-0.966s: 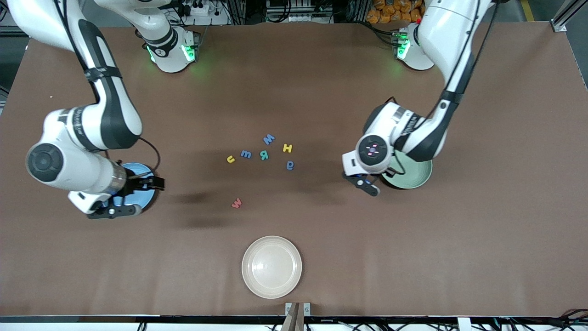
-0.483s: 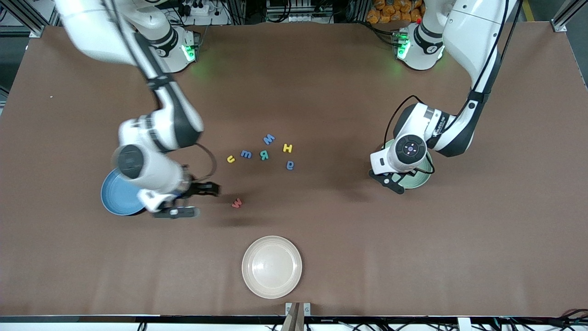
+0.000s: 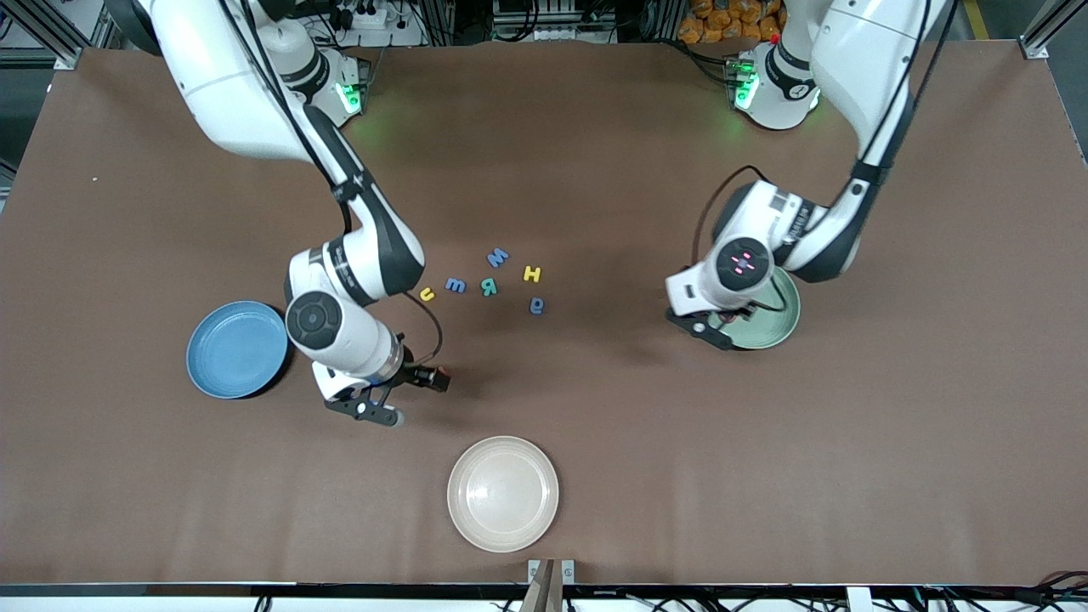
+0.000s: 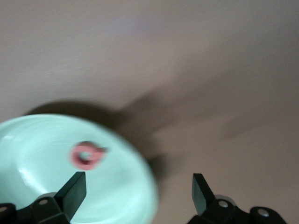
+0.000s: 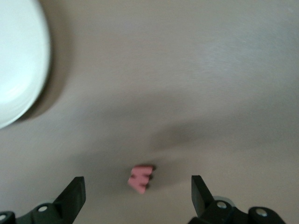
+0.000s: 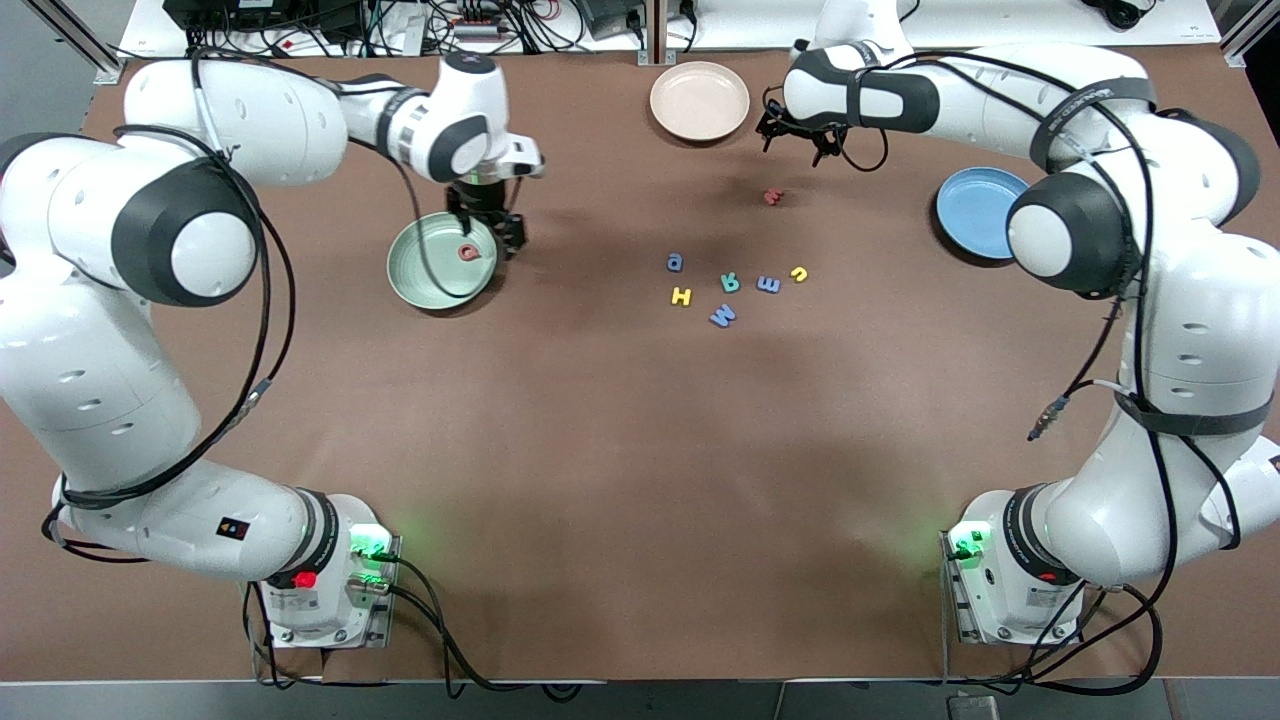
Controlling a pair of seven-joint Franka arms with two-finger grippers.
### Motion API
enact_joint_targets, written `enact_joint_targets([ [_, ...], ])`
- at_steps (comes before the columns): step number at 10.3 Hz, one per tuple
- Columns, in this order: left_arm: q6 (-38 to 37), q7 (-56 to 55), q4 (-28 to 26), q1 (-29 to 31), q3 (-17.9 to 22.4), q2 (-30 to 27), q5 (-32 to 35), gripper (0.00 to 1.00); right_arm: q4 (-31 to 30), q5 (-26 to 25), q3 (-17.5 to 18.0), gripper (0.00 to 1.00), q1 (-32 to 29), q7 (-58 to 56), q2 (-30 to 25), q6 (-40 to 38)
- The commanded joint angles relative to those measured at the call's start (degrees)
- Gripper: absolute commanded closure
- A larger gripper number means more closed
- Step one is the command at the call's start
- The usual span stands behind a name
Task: Sort upper and lower case letters into plates
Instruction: 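Grasp the pink m with the right gripper while the left gripper returns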
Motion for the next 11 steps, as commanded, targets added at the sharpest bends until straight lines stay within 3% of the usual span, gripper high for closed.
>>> enact_joint_targets([
  [1, -0.1, -15.8, 3.9, -1.9, -5.0, 0.6, -1.1, 0.0, 5.8, -0.6, 0.3, 0.0, 0.4, 14.0, 6.2, -1.4],
  [3, -0.1, -20.1, 9.6, -6.0, -5.8, 4.1, -1.3, 0.0, 5.9, 0.2, 0.3, 0.0, 1.2, 16.8, 7.6, -1.2],
  [7, 0.3, -42.0, 16.5, -14.6, -5.8, 9.8, -1.1, 0.0, 5.1, 0.4, 0.5, 0.0, 1.2, 16.9, 7.6, -1.7],
  [11, 4.2, -50.6, 22.4, -18.6, -5.1, 15.7, -0.4, 0.0, 2.7, 0.3, 0.6, 0.0, 2.3, 16.9, 7.1, -1.5],
])
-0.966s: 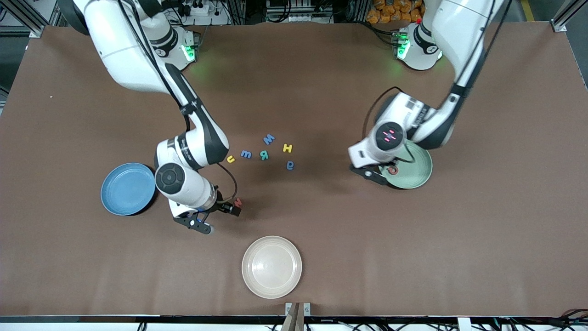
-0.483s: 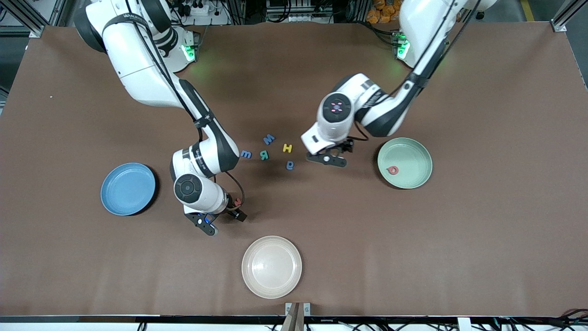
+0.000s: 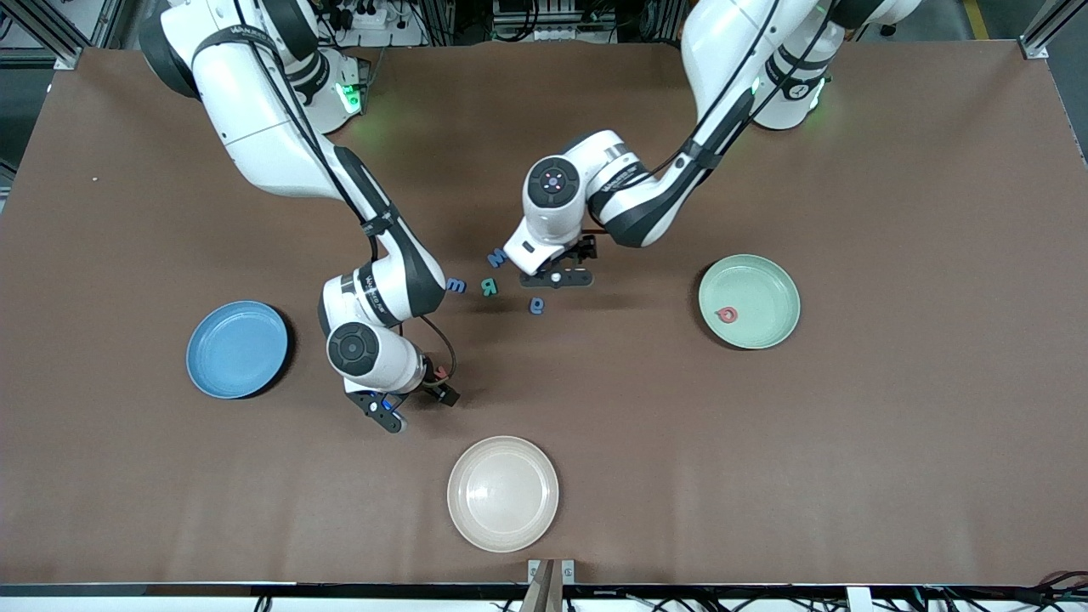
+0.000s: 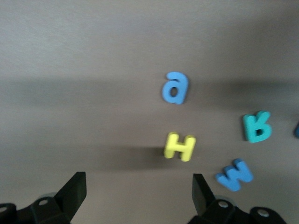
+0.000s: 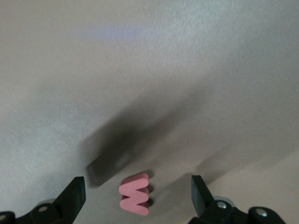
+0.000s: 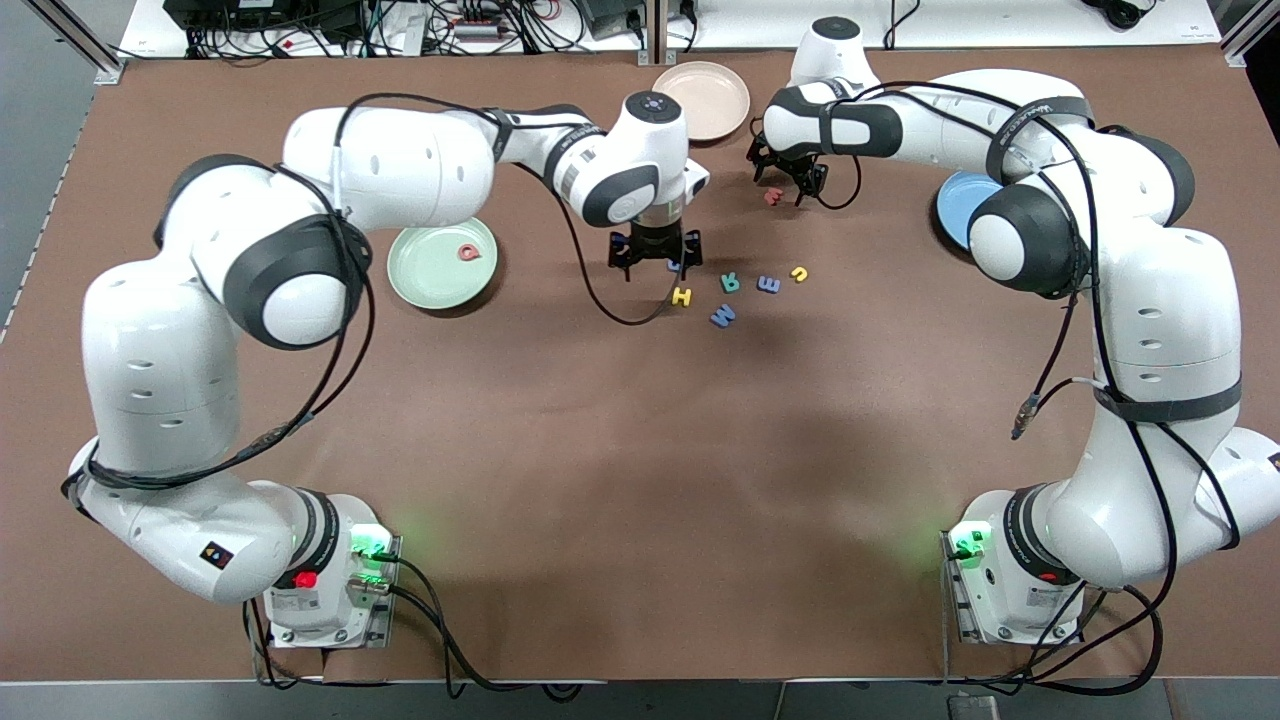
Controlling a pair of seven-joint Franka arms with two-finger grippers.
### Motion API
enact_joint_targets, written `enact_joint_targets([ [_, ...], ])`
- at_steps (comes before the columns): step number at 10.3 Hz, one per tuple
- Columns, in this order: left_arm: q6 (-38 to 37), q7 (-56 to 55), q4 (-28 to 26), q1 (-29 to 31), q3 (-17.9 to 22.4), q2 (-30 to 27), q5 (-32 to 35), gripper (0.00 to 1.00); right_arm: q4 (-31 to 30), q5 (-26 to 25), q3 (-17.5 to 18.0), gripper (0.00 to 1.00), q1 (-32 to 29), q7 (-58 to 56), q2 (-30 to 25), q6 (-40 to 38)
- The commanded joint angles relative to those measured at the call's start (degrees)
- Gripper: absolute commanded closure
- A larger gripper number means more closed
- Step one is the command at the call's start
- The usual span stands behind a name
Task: Sort upper and lower case letters into plates
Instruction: 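Grasp the pink m with the right gripper while the left gripper returns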
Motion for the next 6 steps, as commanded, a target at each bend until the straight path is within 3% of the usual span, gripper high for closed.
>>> enact_joint_targets([
  [1, 4.8, -2.1, 3.6, -1.4, 0.9, 4.0, 0.1, 0.0, -0.9, 0.3, 0.1, 0.0, 0.5, 0.9, -0.3, -0.2],
  [2, 7.8, -1.0, 3.7, -1.5, 1.0, 5.0, 0.2, 0.0, -1.1, 0.3, 0.1, 0.0, 0.4, 0.7, -0.3, -0.2],
  [3, 9.1, 1.4, 3.9, -1.7, 1.0, 6.6, 0.4, 0.0, -1.3, 0.3, 0.1, 0.4, 0.4, 0.4, -0.7, -0.2],
  [4, 9.5, 4.0, 3.9, -2.8, 1.4, 7.2, 2.8, 0.0, -1.5, 0.4, 0.4, 0.99, 0.1, 0.6, -1.0, -0.2],
  [6, 9.4, 5.7, 3.9, -3.1, 1.7, 8.1, 7.6, 0.0, -1.7, 0.5, 0.6, 1.0, 0.0, 0.7, -1.3, -0.4],
])
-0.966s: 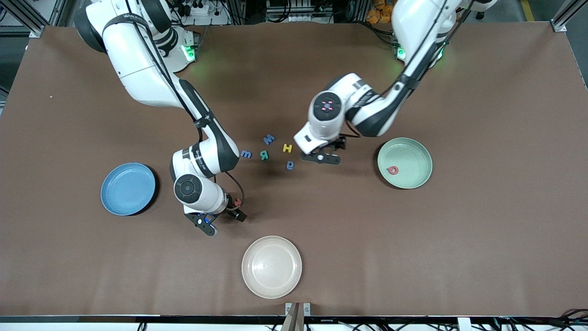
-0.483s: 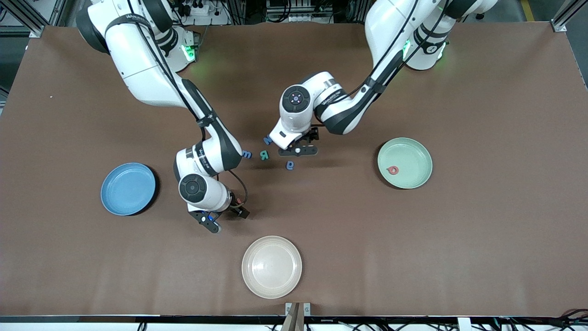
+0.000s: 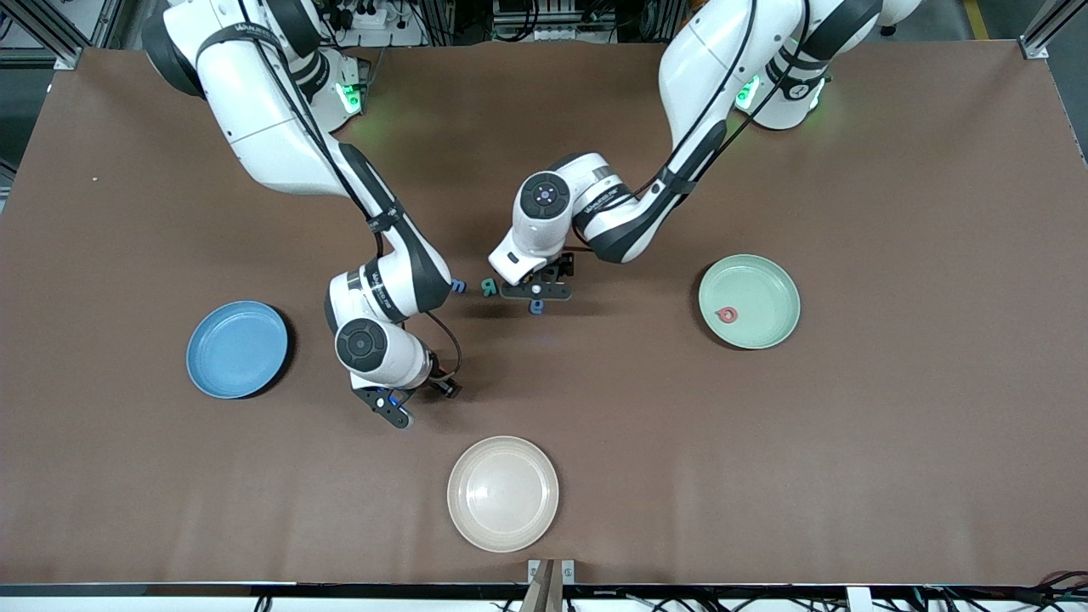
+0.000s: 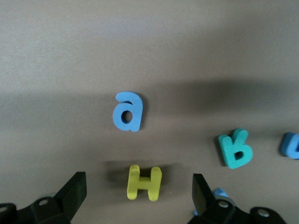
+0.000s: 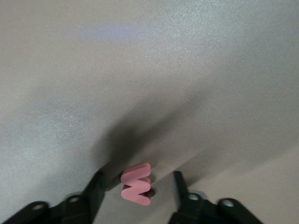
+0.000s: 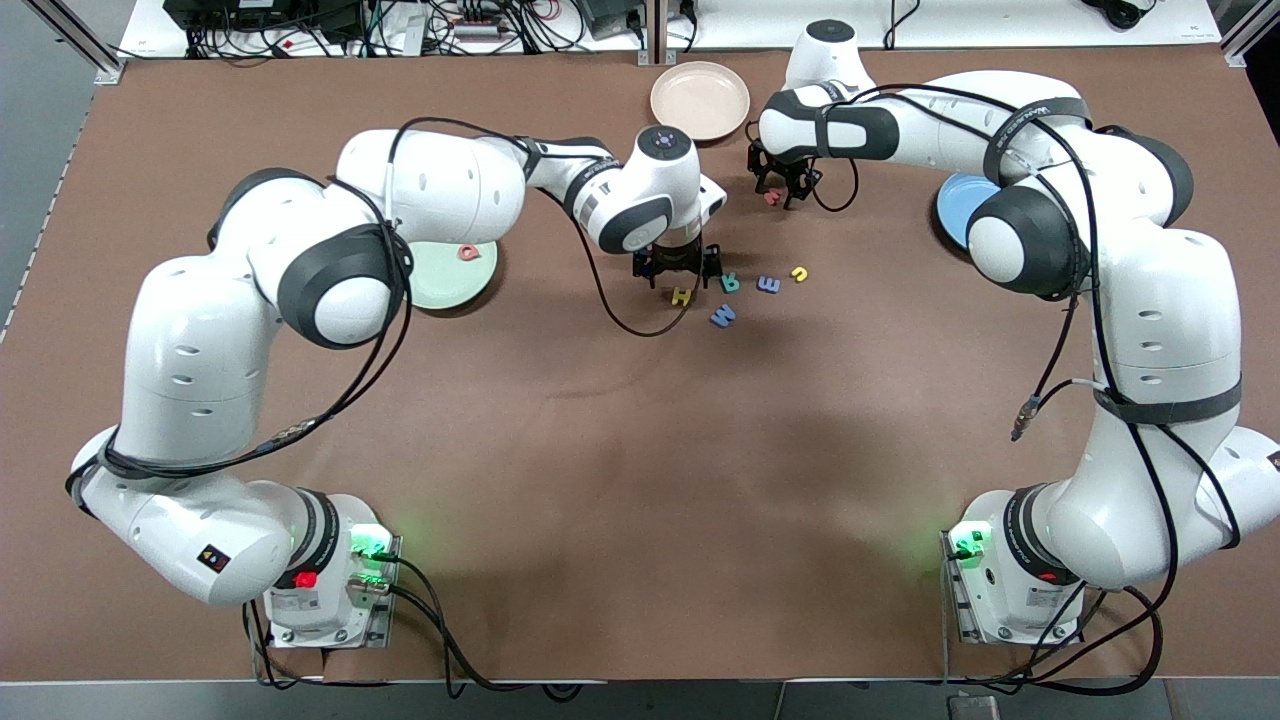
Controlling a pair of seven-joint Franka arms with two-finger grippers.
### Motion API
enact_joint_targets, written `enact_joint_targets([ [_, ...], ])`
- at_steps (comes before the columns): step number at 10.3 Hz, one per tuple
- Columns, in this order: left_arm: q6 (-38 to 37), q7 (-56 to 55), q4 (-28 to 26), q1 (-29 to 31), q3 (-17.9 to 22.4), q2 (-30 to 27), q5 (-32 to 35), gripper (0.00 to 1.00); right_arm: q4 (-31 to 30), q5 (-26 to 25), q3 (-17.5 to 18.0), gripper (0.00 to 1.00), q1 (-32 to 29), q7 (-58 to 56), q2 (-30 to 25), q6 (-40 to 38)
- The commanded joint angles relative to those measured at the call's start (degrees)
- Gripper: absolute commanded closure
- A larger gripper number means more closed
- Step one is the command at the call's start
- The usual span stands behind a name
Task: Sort upper and lower case letters into plates
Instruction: 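Drop the pink m on the blue plate while the left gripper grasps H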
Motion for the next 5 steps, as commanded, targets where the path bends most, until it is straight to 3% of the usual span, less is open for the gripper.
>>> enact_joint_targets([
  [1, 0.1, 2.9, 1.6, -1.4, 0.9, 1.2, 4.7, 0.0, -1.3, 0.5, 0.6, 1.0, -0.4, 0.4, -0.9, -0.4],
  [5, -1.3, 5.2, 0.7, -1.2, 0.9, 1.3, 5.4, 0.0, -0.2, 0.4, 1.8, 1.0, -5.5, -7.6, -3.0, -4.1],
])
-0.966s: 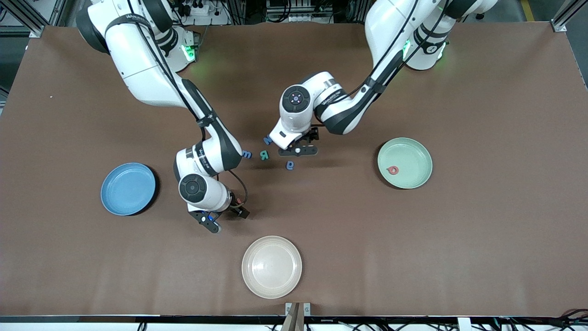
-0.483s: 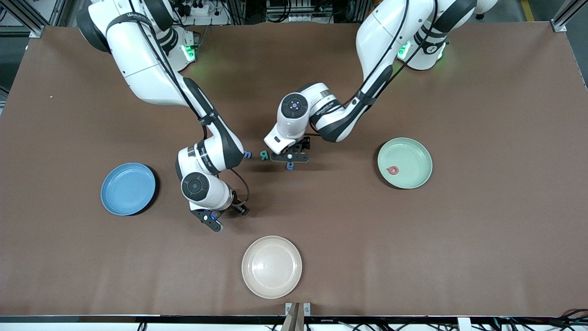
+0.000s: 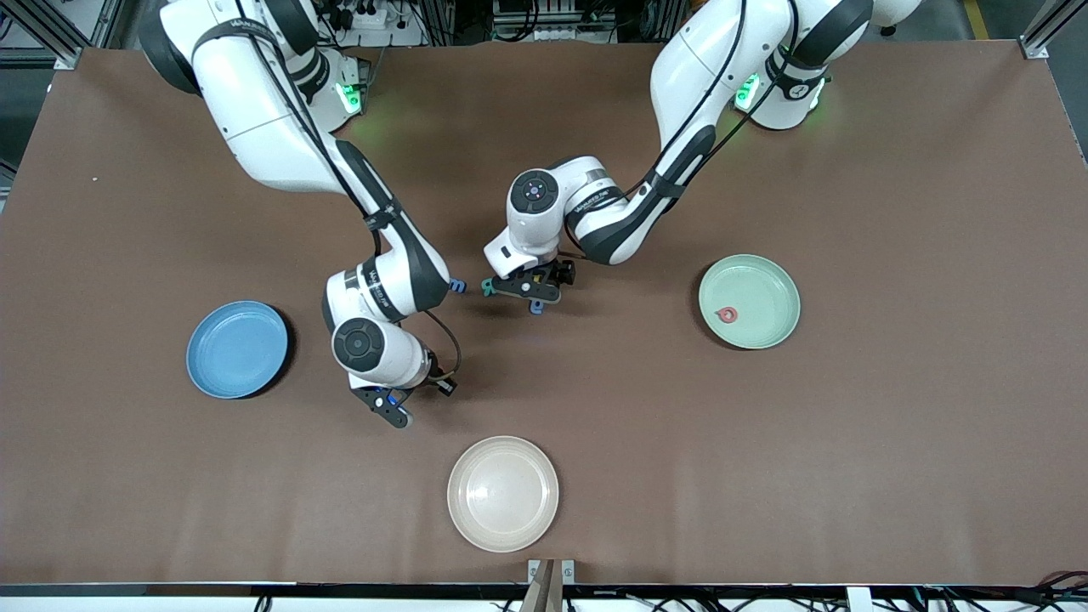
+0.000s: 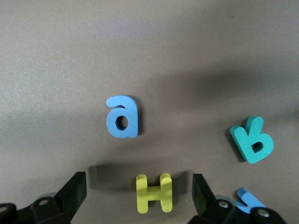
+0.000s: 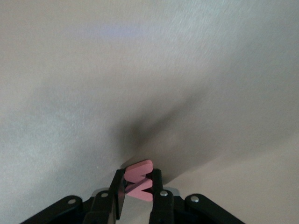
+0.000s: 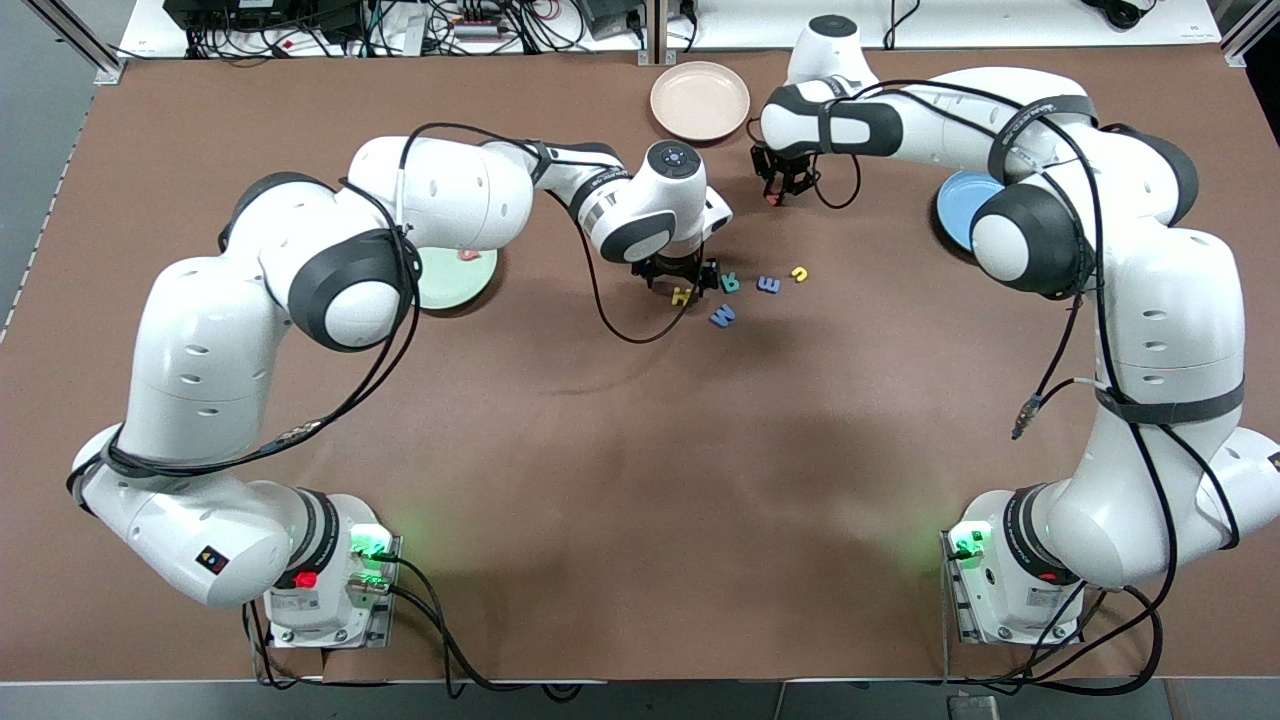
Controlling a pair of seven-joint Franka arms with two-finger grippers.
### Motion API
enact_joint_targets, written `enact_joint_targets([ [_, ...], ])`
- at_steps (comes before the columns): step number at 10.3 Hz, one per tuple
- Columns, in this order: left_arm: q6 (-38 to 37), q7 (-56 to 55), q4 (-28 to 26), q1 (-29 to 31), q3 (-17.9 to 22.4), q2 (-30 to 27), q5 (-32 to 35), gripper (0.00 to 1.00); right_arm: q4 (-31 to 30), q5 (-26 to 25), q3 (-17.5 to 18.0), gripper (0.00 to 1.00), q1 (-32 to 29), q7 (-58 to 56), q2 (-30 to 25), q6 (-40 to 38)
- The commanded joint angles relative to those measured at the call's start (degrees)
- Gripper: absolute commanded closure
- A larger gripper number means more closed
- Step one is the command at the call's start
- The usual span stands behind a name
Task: Sort upper and lower case letters into plates
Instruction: 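Drop the pink m on the blue plate while the left gripper grasps H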
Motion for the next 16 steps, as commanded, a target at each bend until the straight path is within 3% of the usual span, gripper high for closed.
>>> enact_joint_targets([
  [1, -1.4, 0.6, 0.8, -0.7, 0.6, 0.7, 1.0, 0.0, 0.6, 0.3, 1.3, 1.0, -7.2, -10.9, -2.8, -5.8],
  [2, -1.4, 0.3, 1.1, -0.7, 0.6, 1.5, 0.6, 0.04, 2.5, 0.2, 1.3, 1.0, -10.8, -17.3, -3.5, -10.7],
  [4, -1.5, 0.0, 1.2, -0.7, 0.6, 1.6, 0.3, 0.33, 4.4, -0.9, 0.4, 1.0, -15.5, -28.0, -6.4, -19.8],
  [6, -2.8, -1.7, 1.3, -1.4, 0.6, 1.6, -3.1, 0.39, 3.1, -4.2, -1.7, 1.0, -19.4, -37.6, -8.8, -24.8],
  [7, -4.3, -1.8, 1.4, -2.0, 0.6, 1.6, -4.4, 0.48, 0.8, -4.6, -1.7, 1.0, -22.6, -43.1, -10.2, -24.9],
  [10, -4.5, -2.2, 1.8, -2.7, 0.7, 1.8, -4.4, 0.5, -9.0, -6.1, -1.7, 1.0, -26.9, -50.5, -14.2, -20.2],
  [12, -4.6, -2.1, 2.0, -2.3, 0.9, 1.6, -4.5, 0.75, -14.7, -6.7, -1.7, 1.0, -28.5, -52.6, -16.1, -14.4],
  [13, -5.0, -2.0, 2.0, -2.0, 0.9, 1.5, -4.5, 0.77, -14.6, -6.7, -1.7, 0.68, -29.0, -53.8, -16.1, -14.4],
  [14, -6.4, -1.8, 2.3, -1.8, 0.9, 1.5, -4.5, 0.8, -14.5, -6.7, -1.7, 0.01, -29.2, -54.8, -16.1, -14.4],
  [16, -11.5, -1.6, 4.7, -0.6, 1.0, 1.0, -4.6, 0.81, -14.1, -6.6, -1.5, 0.0, -28.9, -54.8, -16.1, -14.8],
])
